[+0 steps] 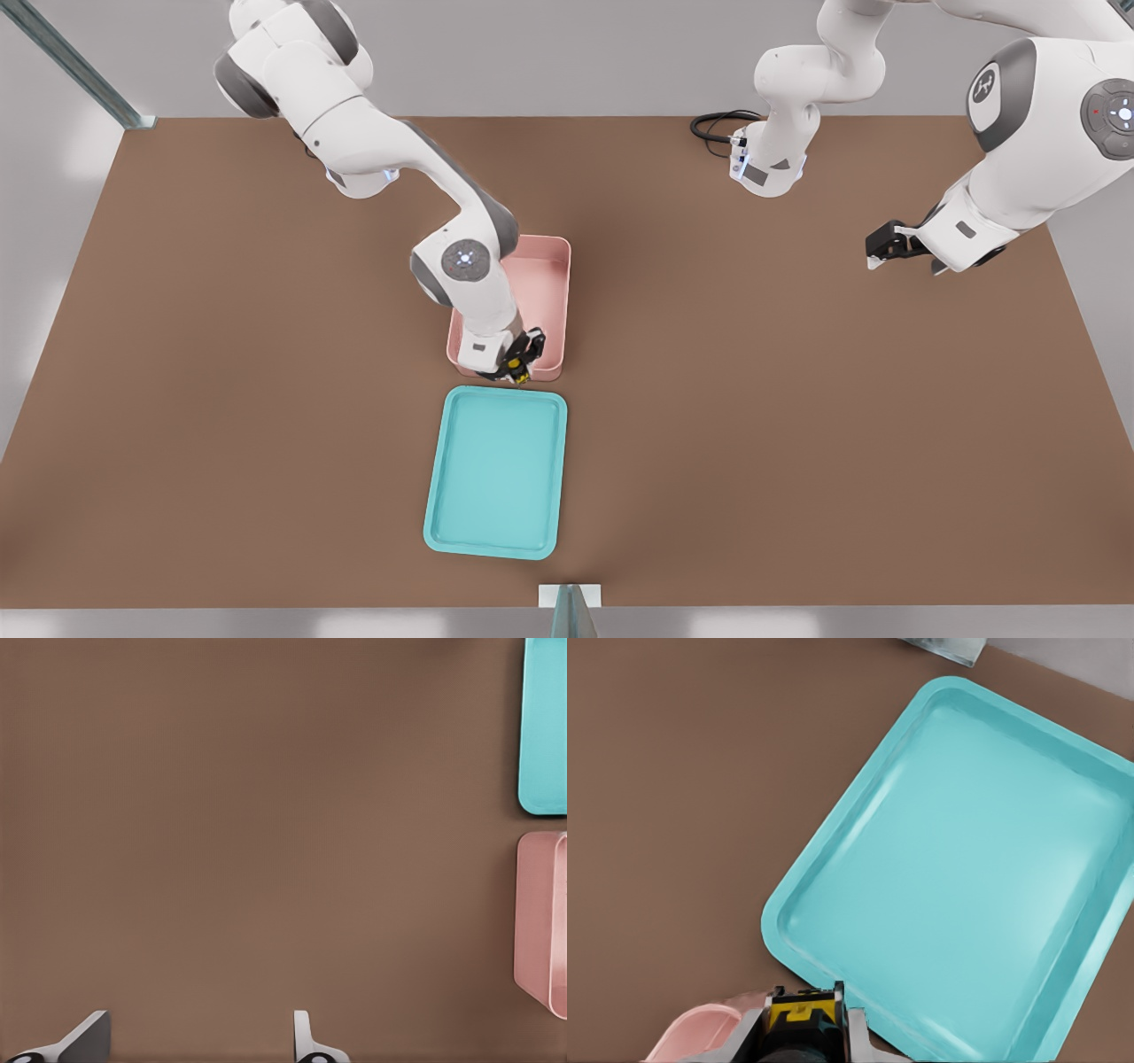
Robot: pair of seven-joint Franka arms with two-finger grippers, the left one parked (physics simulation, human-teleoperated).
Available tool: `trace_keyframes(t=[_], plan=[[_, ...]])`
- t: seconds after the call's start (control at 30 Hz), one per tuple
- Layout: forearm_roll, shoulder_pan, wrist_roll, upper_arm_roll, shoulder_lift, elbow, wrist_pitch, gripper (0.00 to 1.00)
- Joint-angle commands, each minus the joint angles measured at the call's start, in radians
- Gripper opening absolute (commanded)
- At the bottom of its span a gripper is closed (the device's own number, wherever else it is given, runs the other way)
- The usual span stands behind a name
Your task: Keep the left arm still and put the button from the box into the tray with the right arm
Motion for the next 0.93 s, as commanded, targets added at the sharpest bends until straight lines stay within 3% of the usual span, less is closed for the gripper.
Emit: trace_keyframes(t=[0.0, 0.03, 0.1, 0.23, 0.27, 0.43, 0.5, 0.53, 0.57, 0.6, 0.7, 0.9], plan=[[0.032, 0.017, -0.14, -0.073, 0.157, 0.209, -0.122, 0.4], [0.032, 0.018, -0.144, -0.094, 0.249, 0.321, -0.116, 0.4], [0.029, 0.016, -0.147, -0.117, 0.325, 0.338, -0.012, 0.4], [0.029, 0.016, -0.148, -0.119, 0.341, 0.317, -0.006, 0.42], [0.029, 0.016, -0.148, -0.119, 0.336, 0.318, -0.006, 1.0], [0.036, 0.013, -0.147, -0.119, 0.324, 0.317, -0.016, 1.0], [0.055, -0.017, -0.189, -0.108, 0.249, 0.297, -0.107, 1.0], [0.134, -0.039, -0.217, -0.108, 0.169, 0.262, -0.18, 1.0], [0.156, -0.094, -0.217, -0.108, -0.015, 0.14, -0.309, 1.0], [0.158, -0.135, -0.217, -0.11, -0.113, 0.123, -0.453, 1.0], [0.151, -0.243, -0.216, -0.167, -0.316, 0.068, -0.612, 1.0], [0.158, -0.275, -0.217, -0.174, -0.293, 0.139, -0.69, 1.0]])
